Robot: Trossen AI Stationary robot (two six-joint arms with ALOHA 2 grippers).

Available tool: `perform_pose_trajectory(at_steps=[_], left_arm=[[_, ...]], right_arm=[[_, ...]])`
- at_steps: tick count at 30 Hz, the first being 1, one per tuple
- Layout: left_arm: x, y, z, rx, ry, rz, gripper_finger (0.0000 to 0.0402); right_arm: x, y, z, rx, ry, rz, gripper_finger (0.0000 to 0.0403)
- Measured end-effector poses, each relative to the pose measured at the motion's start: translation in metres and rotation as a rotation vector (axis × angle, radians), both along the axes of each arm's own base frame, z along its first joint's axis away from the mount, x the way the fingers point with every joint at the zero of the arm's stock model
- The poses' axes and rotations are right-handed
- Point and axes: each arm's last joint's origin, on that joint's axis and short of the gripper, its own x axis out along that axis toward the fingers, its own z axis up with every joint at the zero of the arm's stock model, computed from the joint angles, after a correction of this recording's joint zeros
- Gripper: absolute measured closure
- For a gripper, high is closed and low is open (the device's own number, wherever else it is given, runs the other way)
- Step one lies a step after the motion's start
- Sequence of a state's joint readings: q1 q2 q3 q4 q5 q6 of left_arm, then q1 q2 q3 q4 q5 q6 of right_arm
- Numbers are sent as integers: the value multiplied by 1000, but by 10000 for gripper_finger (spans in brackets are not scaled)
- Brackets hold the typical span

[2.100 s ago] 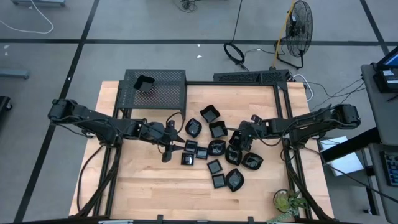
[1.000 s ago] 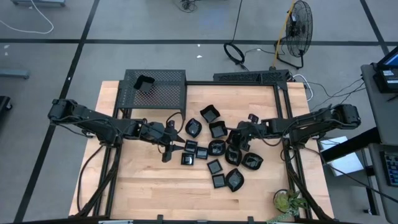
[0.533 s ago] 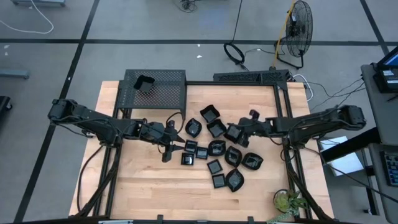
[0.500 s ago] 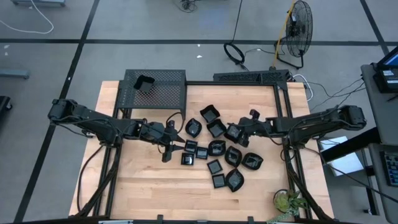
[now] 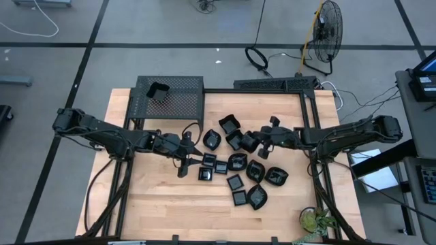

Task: Pick & Place Mini shaped plates
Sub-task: Stack the distorted square plate on top of the distorted square plate on the shelf

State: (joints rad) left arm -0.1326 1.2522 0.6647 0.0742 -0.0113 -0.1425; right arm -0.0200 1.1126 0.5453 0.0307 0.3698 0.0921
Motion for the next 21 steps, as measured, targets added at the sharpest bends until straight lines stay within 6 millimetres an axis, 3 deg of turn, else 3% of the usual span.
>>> perform_pose_trajectory(at_steps=[21], left_arm=[[0,0,1,5,-7,-3,265]], right_arm=[[13,0,27,-142,-253,68,401]])
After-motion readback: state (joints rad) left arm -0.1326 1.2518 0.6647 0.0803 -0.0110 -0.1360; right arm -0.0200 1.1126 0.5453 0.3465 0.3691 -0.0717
